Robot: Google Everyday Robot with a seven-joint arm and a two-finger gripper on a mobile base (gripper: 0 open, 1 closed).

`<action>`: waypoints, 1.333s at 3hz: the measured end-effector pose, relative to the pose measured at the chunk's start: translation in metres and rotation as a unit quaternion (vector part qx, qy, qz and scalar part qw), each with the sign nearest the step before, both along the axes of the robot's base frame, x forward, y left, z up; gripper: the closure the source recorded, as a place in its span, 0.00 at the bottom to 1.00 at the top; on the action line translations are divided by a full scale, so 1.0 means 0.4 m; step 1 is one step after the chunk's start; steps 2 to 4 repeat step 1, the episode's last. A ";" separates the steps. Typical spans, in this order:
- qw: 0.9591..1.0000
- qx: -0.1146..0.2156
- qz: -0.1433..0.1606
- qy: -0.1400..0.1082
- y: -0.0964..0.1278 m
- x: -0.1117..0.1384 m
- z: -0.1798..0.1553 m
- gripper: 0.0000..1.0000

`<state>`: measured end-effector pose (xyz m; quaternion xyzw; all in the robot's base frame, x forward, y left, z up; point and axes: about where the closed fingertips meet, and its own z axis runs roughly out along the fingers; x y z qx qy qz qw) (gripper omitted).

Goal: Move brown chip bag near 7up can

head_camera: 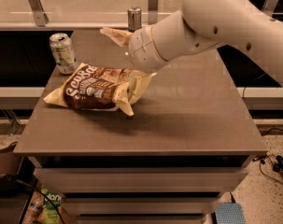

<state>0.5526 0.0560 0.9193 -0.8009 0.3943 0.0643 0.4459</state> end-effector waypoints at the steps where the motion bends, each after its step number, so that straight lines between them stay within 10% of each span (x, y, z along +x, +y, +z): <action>1: 1.000 0.000 0.000 0.000 0.000 0.000 0.000 0.00; 4: 1.000 0.000 0.000 0.000 0.000 0.000 0.000 0.00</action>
Offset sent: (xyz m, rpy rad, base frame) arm 0.0000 0.0000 0.0000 0.0000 0.0000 0.0000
